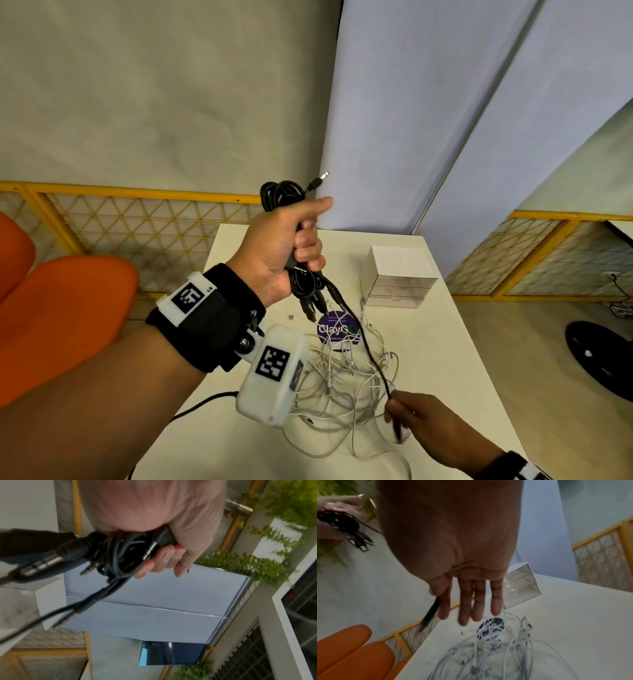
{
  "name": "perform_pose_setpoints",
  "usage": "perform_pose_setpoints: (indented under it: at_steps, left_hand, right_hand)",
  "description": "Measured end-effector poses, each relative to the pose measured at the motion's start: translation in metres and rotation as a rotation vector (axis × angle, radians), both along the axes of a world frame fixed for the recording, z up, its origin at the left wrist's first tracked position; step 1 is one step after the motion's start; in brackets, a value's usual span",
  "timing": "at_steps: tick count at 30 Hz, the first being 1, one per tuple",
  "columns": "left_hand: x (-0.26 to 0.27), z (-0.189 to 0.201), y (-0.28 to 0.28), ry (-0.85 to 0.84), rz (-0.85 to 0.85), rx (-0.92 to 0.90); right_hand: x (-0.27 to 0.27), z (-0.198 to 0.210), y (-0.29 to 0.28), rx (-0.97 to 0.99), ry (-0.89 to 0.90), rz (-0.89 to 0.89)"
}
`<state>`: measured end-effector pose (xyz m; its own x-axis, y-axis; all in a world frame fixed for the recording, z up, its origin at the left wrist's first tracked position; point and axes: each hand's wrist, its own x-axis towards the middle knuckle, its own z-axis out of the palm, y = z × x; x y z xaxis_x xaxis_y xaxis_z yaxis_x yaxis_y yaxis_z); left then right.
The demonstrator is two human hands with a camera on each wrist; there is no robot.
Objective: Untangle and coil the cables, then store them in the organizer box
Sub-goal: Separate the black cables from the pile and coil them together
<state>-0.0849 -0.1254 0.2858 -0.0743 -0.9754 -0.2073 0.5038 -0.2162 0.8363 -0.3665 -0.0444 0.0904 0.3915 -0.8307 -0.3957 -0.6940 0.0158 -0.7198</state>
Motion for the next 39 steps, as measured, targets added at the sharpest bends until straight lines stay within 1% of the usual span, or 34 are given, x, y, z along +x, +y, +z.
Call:
perform_pose_setpoints:
  at_steps: [1, 2, 3, 7, 9, 12, 14, 16, 17, 21, 23, 26, 28, 29, 31, 35, 39]
  left_hand:
    - [-0.008, -0.002, 0.0, -0.037, -0.001, -0.005]
    - [-0.017, -0.003, 0.001, -0.073, -0.003, -0.014]
    - [-0.026, -0.003, 0.002, -0.11, -0.003, -0.021]
    - [-0.057, -0.001, -0.001, -0.24, -0.032, -0.076]
    - [-0.072, 0.0, -0.002, -0.27, -0.051, -0.117]
    - [-0.09, 0.002, -0.002, -0.282, -0.065, -0.199]
    - [-0.099, 0.003, -0.002, -0.281, -0.1, -0.241]
    - [-0.106, 0.001, -0.001, -0.33, -0.158, -0.253]
    - [-0.109, -0.001, -0.001, -0.377, -0.184, -0.27]
    - [-0.121, 0.002, 0.007, -0.618, -0.277, -0.312]
    - [-0.122, 0.008, 0.012, -0.715, -0.304, -0.366]
    - [-0.126, 0.012, 0.012, -0.761, -0.272, -0.411]
    - [-0.131, 0.012, 0.01, -0.765, -0.255, -0.372]
    - [-0.131, 0.012, 0.009, -0.793, -0.248, -0.35]
    - [-0.132, 0.013, 0.009, -0.769, -0.267, -0.272]
    - [-0.127, 0.018, 0.011, -0.576, -0.349, -0.147]
    - [-0.125, 0.023, 0.007, -0.492, -0.379, -0.121]
  right_hand:
    - [-0.002, 0.005, -0.004, -0.053, 0.05, 0.022]
    - [-0.002, 0.016, -0.009, -0.09, 0.056, 0.011]
    - [0.001, 0.032, -0.015, -0.121, 0.021, -0.019]
    - [0.028, 0.112, -0.037, -0.297, -0.302, -0.135]
    - [0.043, 0.145, -0.041, -0.337, -0.45, -0.126]
    - [0.057, 0.177, -0.048, -0.35, -0.602, -0.125]
    - [0.058, 0.192, -0.055, -0.309, -0.697, -0.19]
    - [0.056, 0.204, -0.062, -0.257, -0.756, -0.244]
    - [0.055, 0.21, -0.064, -0.258, -0.726, -0.256]
    - [0.056, 0.223, -0.069, -0.36, -0.456, -0.289]
    - [0.057, 0.221, -0.074, -0.434, -0.397, -0.332]
    - [0.06, 0.217, -0.08, -0.43, -0.477, -0.423]
    - [0.061, 0.219, -0.082, -0.384, -0.538, -0.449]
    - [0.061, 0.221, -0.083, -0.374, -0.553, -0.447]
    - [0.058, 0.226, -0.082, -0.371, -0.575, -0.418]
    - [0.057, 0.234, -0.079, -0.35, -0.717, -0.398]
    - [0.061, 0.238, -0.081, -0.298, -0.909, -0.438]
